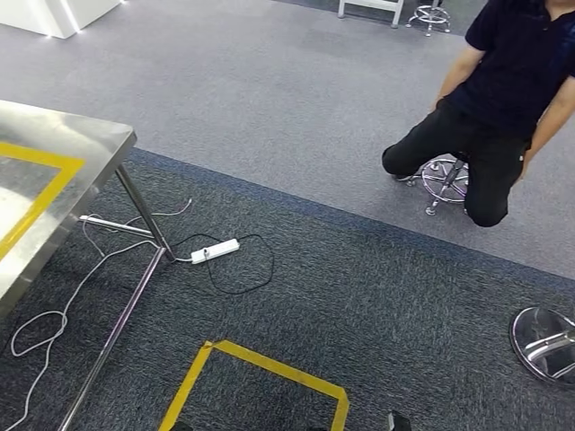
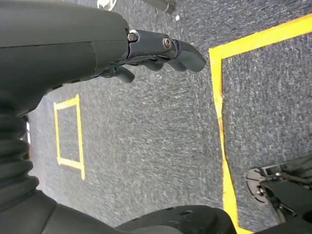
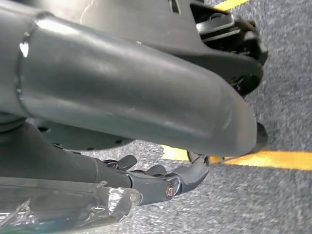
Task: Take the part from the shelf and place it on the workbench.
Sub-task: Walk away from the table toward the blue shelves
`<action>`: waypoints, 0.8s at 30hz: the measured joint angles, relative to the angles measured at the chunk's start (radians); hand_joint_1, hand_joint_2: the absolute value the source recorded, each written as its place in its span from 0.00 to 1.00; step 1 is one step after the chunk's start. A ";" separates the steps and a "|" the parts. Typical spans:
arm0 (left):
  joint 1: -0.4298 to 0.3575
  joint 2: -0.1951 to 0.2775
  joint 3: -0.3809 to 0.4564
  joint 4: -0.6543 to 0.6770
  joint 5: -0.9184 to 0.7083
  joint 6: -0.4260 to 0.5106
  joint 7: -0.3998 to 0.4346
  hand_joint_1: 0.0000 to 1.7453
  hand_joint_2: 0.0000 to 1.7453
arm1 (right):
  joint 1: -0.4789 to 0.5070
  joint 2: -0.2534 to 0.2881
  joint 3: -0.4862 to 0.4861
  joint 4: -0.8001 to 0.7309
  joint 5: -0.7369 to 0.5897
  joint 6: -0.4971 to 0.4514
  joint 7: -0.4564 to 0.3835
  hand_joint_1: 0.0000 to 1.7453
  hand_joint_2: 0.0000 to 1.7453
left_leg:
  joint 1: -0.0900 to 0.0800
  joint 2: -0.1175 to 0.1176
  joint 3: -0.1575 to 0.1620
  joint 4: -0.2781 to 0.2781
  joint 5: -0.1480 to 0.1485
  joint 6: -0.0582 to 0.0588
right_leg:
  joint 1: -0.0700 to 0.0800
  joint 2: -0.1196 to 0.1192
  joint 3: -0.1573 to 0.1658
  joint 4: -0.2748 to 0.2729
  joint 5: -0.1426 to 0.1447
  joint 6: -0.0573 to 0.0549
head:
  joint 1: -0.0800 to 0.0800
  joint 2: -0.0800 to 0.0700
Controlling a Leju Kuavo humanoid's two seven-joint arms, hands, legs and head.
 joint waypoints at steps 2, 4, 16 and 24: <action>-0.003 -0.002 -0.001 0.000 -0.003 -0.005 0.003 0.00 0.00 | -0.002 -0.001 0.000 0.000 0.003 0.000 0.004 0.00 0.00 | -0.001 0.019 0.005 0.000 -0.004 -0.003 | 0.001 -0.019 0.065 -0.112 0.059 -0.004 | 0.000 0.000; -0.006 -0.004 -0.002 0.000 -0.007 -0.010 0.006 0.00 0.00 | -0.007 -0.001 0.000 0.000 0.004 0.001 0.006 0.00 0.00 | -0.007 0.036 0.012 0.002 -0.010 -0.011 | 0.007 -0.062 0.140 -0.241 0.105 -0.013 | 0.001 0.000; -0.004 -0.006 -0.010 0.000 -0.020 -0.028 0.013 0.00 0.00 | -0.010 -0.002 0.000 0.000 0.000 0.008 0.011 0.00 0.00 | 0.001 -0.033 -0.112 0.258 -0.108 -0.047 | 0.004 0.050 0.154 -0.291 0.130 -0.056 | -0.008 0.000; -0.010 -0.006 -0.010 0.002 -0.013 -0.057 0.032 0.00 0.00 | -0.006 -0.002 0.001 0.000 0.006 0.011 0.020 0.00 0.00 | 0.013 -0.084 -0.012 0.016 0.002 -0.025 | -0.004 0.105 0.124 -0.278 0.134 -0.013 | -0.008 0.000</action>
